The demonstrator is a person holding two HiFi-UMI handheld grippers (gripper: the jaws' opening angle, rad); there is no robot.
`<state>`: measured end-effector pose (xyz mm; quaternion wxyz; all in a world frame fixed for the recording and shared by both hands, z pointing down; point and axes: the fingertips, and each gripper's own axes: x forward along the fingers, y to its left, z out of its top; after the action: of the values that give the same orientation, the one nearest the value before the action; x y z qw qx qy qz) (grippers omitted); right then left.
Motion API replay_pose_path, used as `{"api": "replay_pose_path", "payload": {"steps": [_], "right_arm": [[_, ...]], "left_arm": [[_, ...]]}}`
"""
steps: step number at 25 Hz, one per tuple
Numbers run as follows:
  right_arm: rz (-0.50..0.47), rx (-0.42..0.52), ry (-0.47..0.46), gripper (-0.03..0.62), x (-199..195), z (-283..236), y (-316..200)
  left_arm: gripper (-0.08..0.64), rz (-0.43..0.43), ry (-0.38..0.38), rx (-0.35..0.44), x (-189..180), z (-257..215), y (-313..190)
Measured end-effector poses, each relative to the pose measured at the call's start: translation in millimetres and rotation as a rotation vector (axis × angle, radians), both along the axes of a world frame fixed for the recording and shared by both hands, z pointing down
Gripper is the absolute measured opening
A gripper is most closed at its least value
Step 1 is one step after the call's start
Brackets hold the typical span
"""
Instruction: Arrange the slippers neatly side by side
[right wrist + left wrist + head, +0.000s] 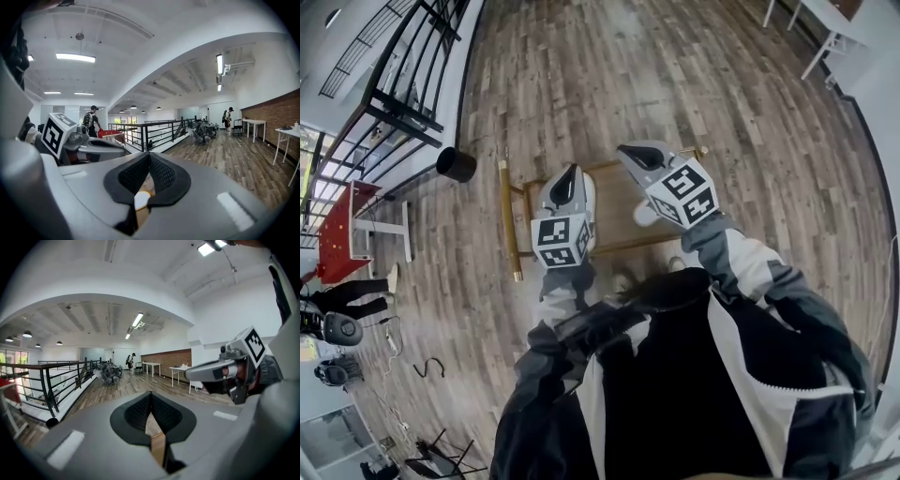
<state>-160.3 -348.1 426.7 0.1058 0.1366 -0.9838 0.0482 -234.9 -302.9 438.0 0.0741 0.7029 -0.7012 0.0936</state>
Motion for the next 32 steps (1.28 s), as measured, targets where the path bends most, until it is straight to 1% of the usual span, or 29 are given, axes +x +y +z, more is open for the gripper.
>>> {"api": "replay_pose_path", "payload": {"steps": [3, 5, 7, 10, 16, 19, 22, 25, 28, 32], "right_arm": [[0.012, 0.005, -0.002, 0.005, -1, -1, 2], [0.018, -0.001, 0.0, 0.005, -1, 0, 2], [0.026, -0.009, 0.002, 0.005, 0, 2, 4], [0.04, -0.009, 0.013, 0.005, 0, 6, 6], [0.075, 0.012, 0.044, 0.005, 5, 8, 4], [0.11, 0.024, 0.054, 0.006, 12, 11, 1], [0.133, 0.034, 0.058, 0.005, 17, 10, -3], [0.126, 0.041, 0.074, 0.006, 18, 13, 0], [0.121, 0.057, 0.089, 0.005, 18, 12, 3], [0.136, 0.096, 0.074, 0.005, 27, 8, 4]], "left_arm": [[0.003, -0.007, -0.026, -0.088, -13, 28, 3], [0.036, -0.012, -0.017, -0.139, -21, 48, 5], [0.046, -0.014, -0.019, -0.193, -28, 71, 8], [0.066, -0.009, -0.039, -0.293, -40, 113, 12], [0.183, 0.003, -0.001, -0.48, -60, 191, 13], [0.26, -0.025, 0.011, -0.582, -72, 234, 18], [0.278, -0.047, 0.033, -0.681, -84, 274, 24], [0.282, -0.032, 0.055, -0.742, -85, 308, 24], [0.285, -0.016, 0.079, -0.808, -81, 315, 25], [0.285, -0.002, 0.101, -0.827, -75, 324, 18]]}}
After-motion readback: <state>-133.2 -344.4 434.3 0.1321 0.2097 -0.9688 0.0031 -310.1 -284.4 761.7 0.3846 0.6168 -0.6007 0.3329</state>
